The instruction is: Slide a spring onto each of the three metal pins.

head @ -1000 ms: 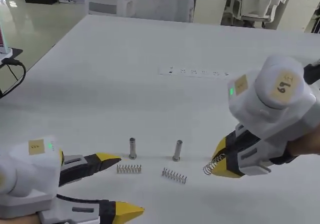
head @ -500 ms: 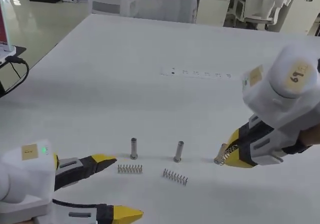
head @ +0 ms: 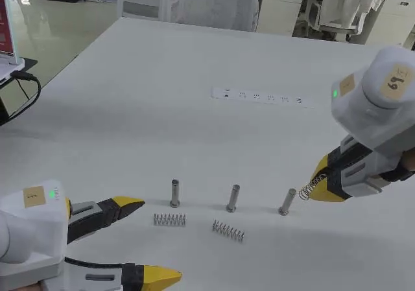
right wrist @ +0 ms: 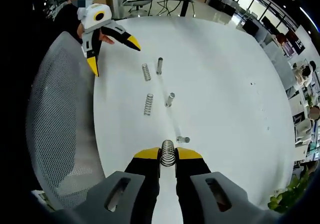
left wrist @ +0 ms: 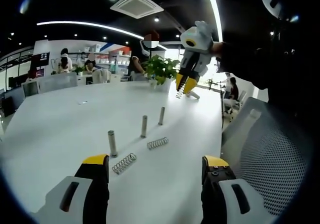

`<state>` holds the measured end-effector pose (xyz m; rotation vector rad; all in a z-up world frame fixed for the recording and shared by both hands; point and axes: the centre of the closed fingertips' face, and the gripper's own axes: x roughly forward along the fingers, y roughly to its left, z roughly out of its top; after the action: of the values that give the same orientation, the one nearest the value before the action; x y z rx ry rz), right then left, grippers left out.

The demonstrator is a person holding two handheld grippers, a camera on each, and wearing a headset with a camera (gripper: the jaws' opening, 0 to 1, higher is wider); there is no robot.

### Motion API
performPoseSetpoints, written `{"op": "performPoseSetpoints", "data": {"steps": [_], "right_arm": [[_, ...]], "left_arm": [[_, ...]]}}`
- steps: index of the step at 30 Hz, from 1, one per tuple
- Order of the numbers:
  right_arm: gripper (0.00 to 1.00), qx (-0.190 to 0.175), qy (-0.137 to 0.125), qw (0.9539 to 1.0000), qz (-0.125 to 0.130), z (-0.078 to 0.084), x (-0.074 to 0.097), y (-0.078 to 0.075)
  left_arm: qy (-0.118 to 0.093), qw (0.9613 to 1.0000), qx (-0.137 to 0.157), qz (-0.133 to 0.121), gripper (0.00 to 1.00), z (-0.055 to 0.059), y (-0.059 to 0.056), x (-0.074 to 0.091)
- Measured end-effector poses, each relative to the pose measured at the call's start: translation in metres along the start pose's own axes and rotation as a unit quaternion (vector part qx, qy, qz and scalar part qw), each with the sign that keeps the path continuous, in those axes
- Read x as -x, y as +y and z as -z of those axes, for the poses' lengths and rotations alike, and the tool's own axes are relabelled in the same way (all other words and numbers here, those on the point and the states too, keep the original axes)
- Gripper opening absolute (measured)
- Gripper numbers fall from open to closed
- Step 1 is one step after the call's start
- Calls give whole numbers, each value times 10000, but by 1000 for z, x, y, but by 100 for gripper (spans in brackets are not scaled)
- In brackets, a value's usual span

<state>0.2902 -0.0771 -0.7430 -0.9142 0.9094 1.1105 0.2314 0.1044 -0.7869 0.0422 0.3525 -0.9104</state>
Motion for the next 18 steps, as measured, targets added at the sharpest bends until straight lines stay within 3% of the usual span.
{"op": "performPoseSetpoints", "data": {"steps": [10,18], "right_arm": [[9,-17,169,9998,76,3,-2,-18],[9,-43,300,9995,-87,5,-14,-24]], "left_arm": [[36,10000,-40,-66,72,2,1,2],[79,9999,-75,-53,72,5,-1,1]]}}
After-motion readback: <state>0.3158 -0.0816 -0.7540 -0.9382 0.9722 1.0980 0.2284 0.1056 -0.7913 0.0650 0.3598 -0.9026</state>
